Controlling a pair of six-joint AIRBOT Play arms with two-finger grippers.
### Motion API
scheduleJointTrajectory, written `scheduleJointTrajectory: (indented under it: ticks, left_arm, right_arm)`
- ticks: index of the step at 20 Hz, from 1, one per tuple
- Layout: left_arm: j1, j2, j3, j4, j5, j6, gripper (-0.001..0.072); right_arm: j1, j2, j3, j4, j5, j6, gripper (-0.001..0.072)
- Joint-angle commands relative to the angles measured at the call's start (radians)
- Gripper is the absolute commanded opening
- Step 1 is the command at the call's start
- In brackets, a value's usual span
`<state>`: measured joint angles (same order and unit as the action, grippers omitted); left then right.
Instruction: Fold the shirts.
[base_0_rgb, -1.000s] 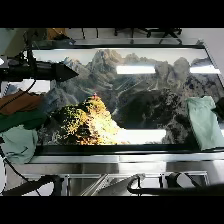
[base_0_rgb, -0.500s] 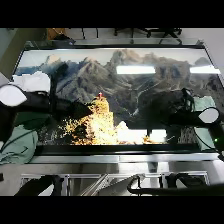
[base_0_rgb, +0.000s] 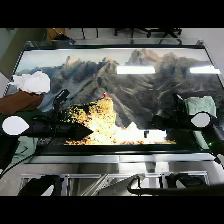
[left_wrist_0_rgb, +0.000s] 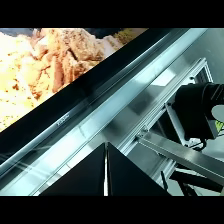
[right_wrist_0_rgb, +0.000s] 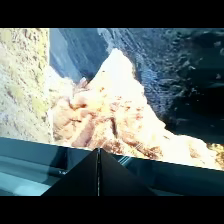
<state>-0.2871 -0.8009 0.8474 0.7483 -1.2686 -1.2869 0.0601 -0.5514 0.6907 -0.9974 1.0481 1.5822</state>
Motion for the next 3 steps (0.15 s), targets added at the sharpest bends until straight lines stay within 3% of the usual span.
scheduleJointTrajectory:
  ticks: [1, 3]
  left_arm:
    - [-0.001, 0.037, -0.014, 0.000, 0.025, -0.002, 0.0012]
    - [-0.001, 0.040, -0.014, 0.001, 0.028, -0.001, 0.0012]
  right_arm:
    - [0.003, 0.000, -0.001, 0.000, 0.000, 0.001, 0.0018]
    - [0.003, 0.001, -0.001, 0.000, 0.000, 0.001, 0.0019]
